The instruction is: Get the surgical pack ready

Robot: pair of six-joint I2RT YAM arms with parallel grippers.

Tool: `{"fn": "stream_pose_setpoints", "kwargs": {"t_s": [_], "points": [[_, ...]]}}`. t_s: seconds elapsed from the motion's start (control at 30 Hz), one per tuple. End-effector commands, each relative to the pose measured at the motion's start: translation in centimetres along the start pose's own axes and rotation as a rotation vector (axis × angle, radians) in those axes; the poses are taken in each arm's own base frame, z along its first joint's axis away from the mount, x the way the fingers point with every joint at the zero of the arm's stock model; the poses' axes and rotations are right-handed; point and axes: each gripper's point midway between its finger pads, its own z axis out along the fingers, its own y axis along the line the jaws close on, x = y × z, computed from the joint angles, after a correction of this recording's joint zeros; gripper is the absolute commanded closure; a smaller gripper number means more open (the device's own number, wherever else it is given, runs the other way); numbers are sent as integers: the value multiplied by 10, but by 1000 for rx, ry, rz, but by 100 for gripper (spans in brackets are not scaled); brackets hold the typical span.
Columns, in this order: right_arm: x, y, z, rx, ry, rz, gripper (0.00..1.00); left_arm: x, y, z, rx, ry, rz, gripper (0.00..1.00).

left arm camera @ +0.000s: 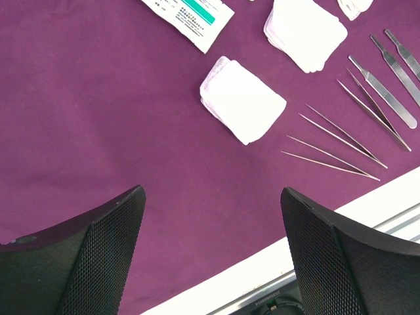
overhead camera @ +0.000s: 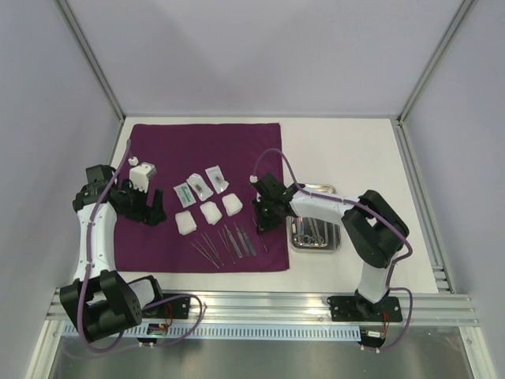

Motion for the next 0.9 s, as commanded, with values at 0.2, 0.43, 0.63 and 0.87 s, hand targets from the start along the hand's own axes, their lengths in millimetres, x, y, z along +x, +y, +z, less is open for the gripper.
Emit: {"fn": "stream_pose_setpoints", "kwargs": {"t_s": [0.2, 0.43, 0.63, 0.87], "points": [[-6, -5, -3, 32, -5, -2, 93, -6, 2, -5, -15, -24, 31, 7], [1, -10, -1, 48, 12, 3, 92, -5, 1, -5, -15, -24, 30, 7], [3, -7, 3, 28, 23, 16, 90, -5, 2, -5, -15, -23, 32, 7], [3, -3, 11, 36, 33, 13, 87, -4, 3, -4, -20, -21, 31, 7]]}}
